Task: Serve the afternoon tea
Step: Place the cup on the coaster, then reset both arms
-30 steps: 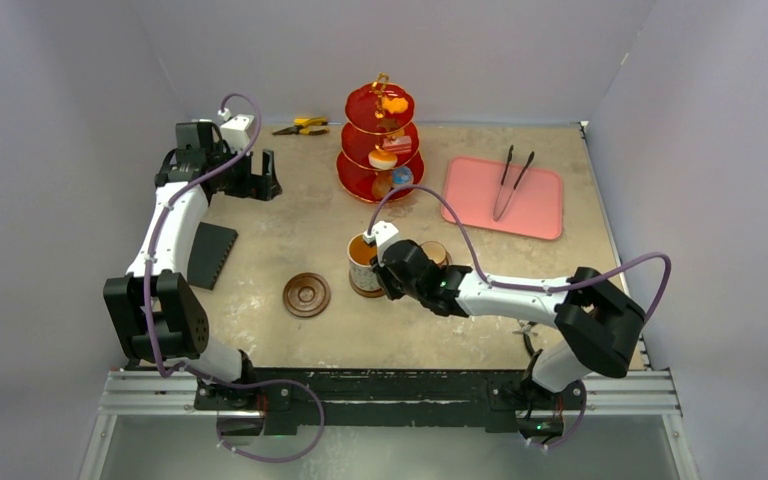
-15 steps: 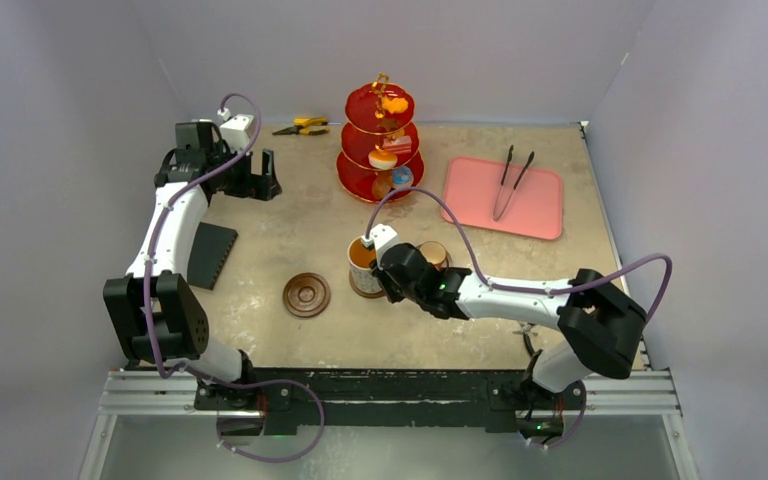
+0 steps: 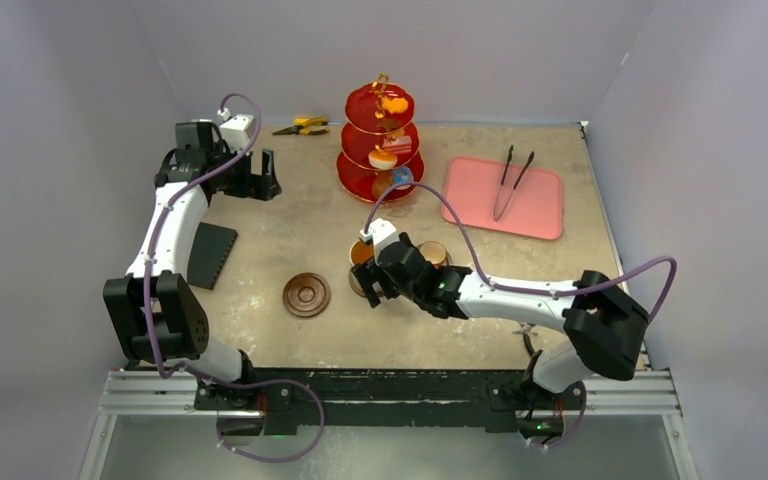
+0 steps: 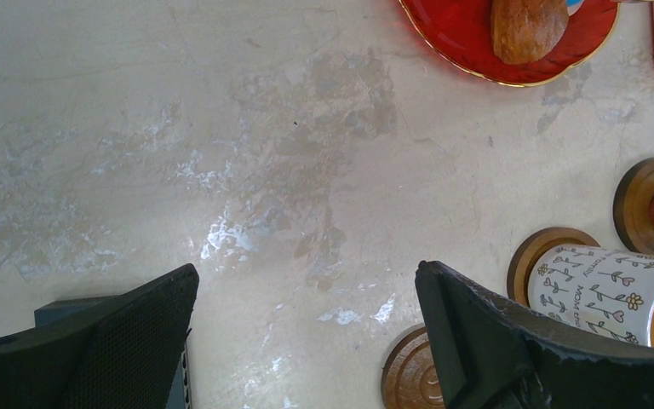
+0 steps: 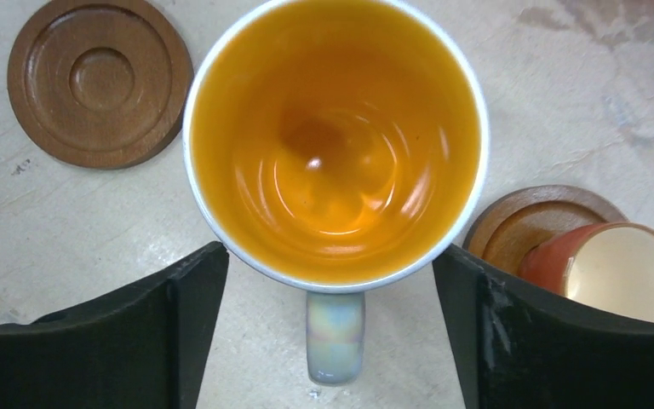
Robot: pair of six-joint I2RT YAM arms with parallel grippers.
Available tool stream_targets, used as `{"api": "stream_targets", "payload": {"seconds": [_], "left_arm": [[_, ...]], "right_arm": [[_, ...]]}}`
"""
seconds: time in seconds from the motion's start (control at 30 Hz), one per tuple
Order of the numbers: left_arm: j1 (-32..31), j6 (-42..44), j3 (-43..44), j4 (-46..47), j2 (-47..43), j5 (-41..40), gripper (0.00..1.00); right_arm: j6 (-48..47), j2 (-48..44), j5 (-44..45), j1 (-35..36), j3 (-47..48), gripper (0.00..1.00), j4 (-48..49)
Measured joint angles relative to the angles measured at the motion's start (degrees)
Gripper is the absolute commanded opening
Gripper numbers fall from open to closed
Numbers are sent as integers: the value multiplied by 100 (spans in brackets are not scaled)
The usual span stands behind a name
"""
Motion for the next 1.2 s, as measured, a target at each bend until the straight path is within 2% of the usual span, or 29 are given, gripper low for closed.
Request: {"api": "stream_targets", "payload": {"seconds": [0.27, 0.37, 0.47, 0.67, 0.77, 0.87, 1.0, 1.2], "left_arm": [[0, 2, -9, 31, -24, -83, 99], [0, 2, -278, 332, -144, -98, 99], [0, -52, -1086, 1021, -466, -164, 99], [0, -157, -3394, 3154, -933, -529, 99], [0, -181, -3941, 3814, -920, -634, 99], [0, -286, -4444, 4660, -866, -702, 99], [0, -404, -4955, 5779, -673, -754, 99], [0, -702, -5613, 7353, -245, -863, 99]], "right_arm": [[22, -767, 164, -57, 306, 99, -282], [28, -1198, 66, -391, 426, 99, -254], [61, -1569, -105, -1255, 415, 99, -114], [321, -1875, -203, -3224, -63, 99, 385], [533, -1856, 122, -3891, -444, 99, 570], [608, -1878, 898, -4389, -1257, 99, 1403], [417, -1740, 1818, -4590, -2509, 99, 2697], [380, -1021, 2459, -4876, -3110, 99, 4516]]}}
